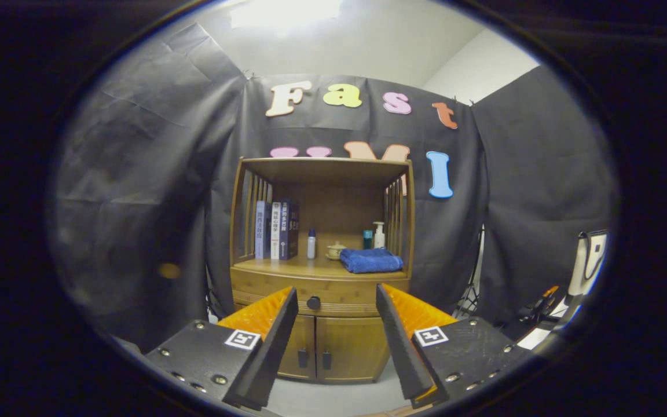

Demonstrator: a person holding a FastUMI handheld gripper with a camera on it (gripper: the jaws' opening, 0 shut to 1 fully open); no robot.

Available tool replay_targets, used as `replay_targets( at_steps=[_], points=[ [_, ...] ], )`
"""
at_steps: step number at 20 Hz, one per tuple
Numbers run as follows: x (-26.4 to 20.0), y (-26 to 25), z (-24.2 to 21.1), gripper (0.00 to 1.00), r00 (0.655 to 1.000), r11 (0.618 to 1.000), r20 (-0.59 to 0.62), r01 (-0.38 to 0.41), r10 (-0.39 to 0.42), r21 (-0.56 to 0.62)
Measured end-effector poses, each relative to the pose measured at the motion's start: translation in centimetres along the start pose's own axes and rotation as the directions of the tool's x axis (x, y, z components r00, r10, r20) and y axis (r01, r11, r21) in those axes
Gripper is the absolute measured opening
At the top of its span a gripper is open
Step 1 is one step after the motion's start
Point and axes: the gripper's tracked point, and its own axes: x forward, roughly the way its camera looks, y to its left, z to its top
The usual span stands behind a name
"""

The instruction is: Pull open the drawer, take out the items inside it, and place them on the countertop above the cabinet.

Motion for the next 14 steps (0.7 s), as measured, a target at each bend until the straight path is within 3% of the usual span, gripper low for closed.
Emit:
replay_targets(
  at_steps=[6,14],
  points=[
    [6.8,0.4,-3.2,0.82,0.994,0.998,-0.088,0.064,-0.062,0.014],
    [18.2,4.6,-10.4,0.82,0.981,0.996,-0.195,0.02,-0.002,0.09]
  ],
)
